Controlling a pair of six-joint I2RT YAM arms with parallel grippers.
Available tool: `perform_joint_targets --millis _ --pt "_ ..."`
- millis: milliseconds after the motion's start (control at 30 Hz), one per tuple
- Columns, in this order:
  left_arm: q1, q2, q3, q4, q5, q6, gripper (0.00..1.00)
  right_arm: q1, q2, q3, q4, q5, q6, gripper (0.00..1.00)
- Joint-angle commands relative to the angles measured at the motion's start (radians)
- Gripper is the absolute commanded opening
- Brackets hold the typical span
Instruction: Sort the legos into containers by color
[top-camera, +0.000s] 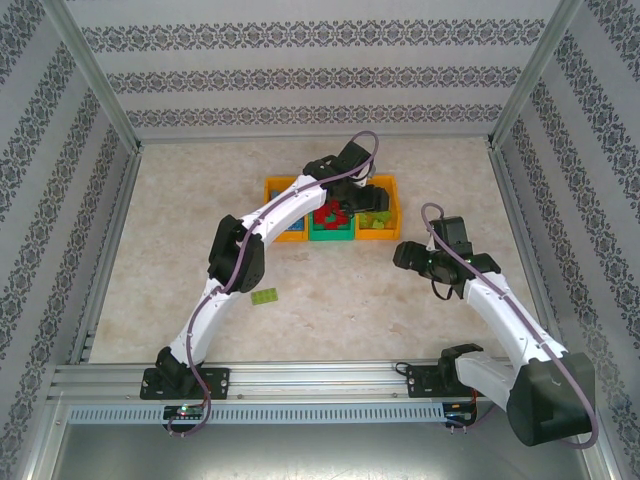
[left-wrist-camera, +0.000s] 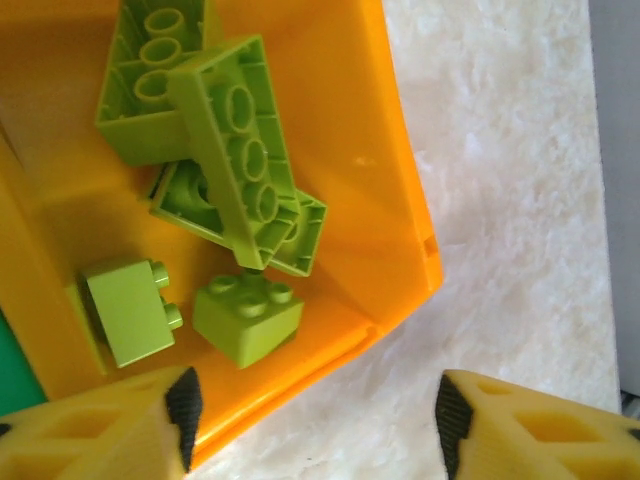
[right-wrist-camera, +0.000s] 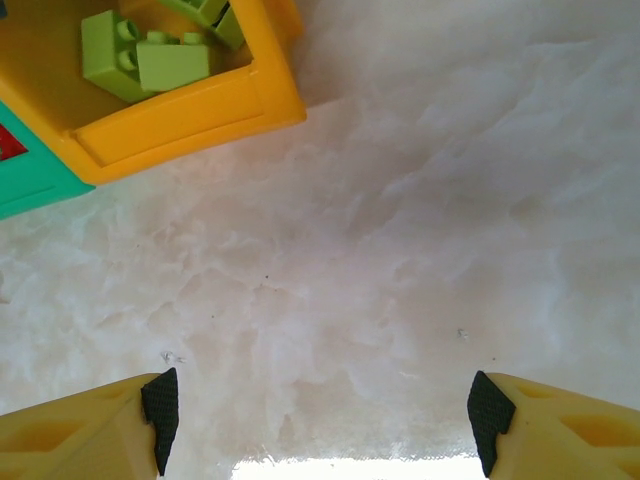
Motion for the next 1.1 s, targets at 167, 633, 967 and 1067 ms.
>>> perform_joint_targets --millis 167,633,967,1067 --pt "0.005 -0.083 0.011 -0.062 -0.058 0.025 1.00 0.142 -0.013 0.008 0.002 0.056 0.002 0.79" --pt "0.188 -0.473 -0.469 0.068 -0.098 0.028 0.99 0.683 0.152 0.083 0.240 0.095 -0.322 0.84" --pt "0.492 -0.867 -1.001 0.143 -0.122 0.062 0.99 0.826 0.683 0.530 0.117 -0.085 -0.714 0.92" --pt "0.607 -0.962 -1.144 0.157 -0.082 0.065 0.99 0.828 0.817 0.653 0.066 -0.152 -0.779 0.92"
